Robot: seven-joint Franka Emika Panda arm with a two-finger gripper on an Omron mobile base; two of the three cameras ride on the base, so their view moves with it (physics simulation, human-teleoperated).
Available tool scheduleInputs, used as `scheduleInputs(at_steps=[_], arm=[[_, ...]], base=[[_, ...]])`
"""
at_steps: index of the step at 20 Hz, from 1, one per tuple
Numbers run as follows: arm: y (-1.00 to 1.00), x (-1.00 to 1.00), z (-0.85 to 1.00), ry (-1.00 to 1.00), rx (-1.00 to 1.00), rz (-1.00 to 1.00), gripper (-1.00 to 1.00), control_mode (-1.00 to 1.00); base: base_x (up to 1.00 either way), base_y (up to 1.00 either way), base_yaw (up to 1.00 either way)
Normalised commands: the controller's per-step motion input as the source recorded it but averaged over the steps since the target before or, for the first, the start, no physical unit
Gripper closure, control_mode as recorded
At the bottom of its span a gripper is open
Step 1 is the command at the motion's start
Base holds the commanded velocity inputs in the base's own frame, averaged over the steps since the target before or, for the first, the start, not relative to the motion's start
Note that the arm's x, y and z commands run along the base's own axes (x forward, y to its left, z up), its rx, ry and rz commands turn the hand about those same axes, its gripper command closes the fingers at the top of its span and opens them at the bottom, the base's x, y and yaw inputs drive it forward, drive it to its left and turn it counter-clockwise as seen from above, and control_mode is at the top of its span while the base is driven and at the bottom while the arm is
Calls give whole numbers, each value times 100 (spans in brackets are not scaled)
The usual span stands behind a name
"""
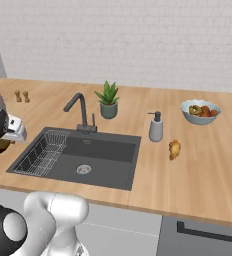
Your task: Pick the avocado from the sink and place it in the bowl. Then pick the bowl and place it in the microwave. Then close the microwave door and press the start button.
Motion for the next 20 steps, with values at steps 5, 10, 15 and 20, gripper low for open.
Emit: scheduleInputs(at_steps=[5,10,15,20], arm=[[76,1,4,11,-13,0,100,-100],[55,15,0,21,-6,-8,100,-100],[44,7,0,15,-4,-8,100,-100],[48,5,-10,13,-9,-13,100,-100]], base=[[0,0,0],[0,0,0],[0,0,0],[0,0,0]])
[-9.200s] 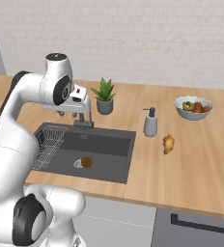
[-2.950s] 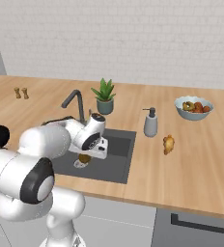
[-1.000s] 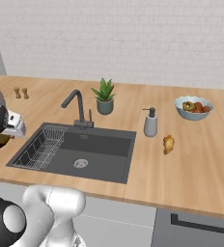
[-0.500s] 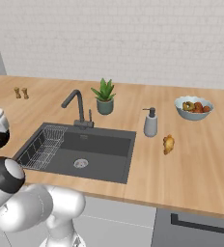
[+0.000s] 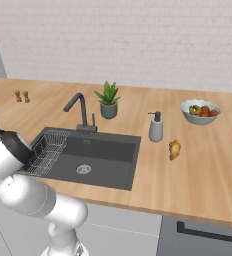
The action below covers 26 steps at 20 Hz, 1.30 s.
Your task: Pick the avocado from the sink and place it in the bowl. Then pick the bowl and place it in the microwave. Then close the microwave door and press the start button.
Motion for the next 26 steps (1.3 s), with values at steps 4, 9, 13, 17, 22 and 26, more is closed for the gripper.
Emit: scheduleInputs(at_steps=[4,9,13,17,22,26], arm=[[29,0,-23,4,-9,-18,100,-100],[16,24,-15,0,-8,-16,100,-100],[11,42,-19,0,-4,-9,100,-100],[25,18,-20,0,-3,-6,100,-100],[36,1,-11,0,-5,-7,100,-100],[26,23,-19,0,-8,-9,100,-100]], base=[[0,0,0],[0,0,0],[0,0,0],[0,0,0],[0,0,0],[0,0,0]])
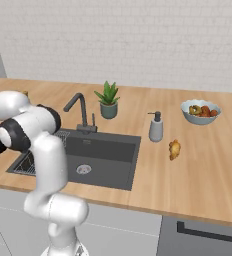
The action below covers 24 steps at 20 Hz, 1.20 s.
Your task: Pick the avocado from the sink and place it in the bowl. Then pick the bowl and place it in the microwave. Then close the microwave door and press the start button.
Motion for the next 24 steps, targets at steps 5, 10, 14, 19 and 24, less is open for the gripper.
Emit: scheduleInputs(at_steps=[5,10,14,19,24], arm=[[16,47,-1,2,-7,-8,100,-100],[24,36,-11,2,-6,-7,100,-100],[8,21,-31,0,-2,-7,100,-100],[3,27,-29,0,0,-6,100,-100],[2,34,-41,-1,0,-2,100,-100]], base=[[0,0,0],[0,0,0],[0,0,0],[0,0,0],[0,0,0]])
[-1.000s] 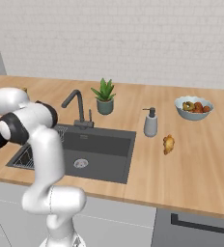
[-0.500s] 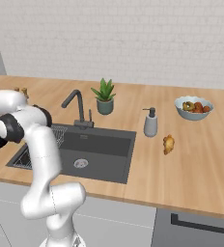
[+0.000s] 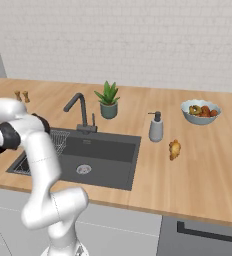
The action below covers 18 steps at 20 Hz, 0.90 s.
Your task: Pick the avocado from the sink and place it in the bowl. Then pick the bowl and place it in the microwave. Then close the microwave door and press the start button.
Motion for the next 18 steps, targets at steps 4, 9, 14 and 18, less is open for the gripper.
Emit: scheduleInputs(at_steps=[4,9,14,18], arm=[[11,33,-35,-2,0,0,100,-100],[21,22,-37,0,0,0,100,-100],[22,14,-29,-5,0,0,-100,-100],[-2,-32,-4,-19,1,0,-100,-100]], base=[[0,0,0],[0,0,0],[0,0,0],[0,0,0]])
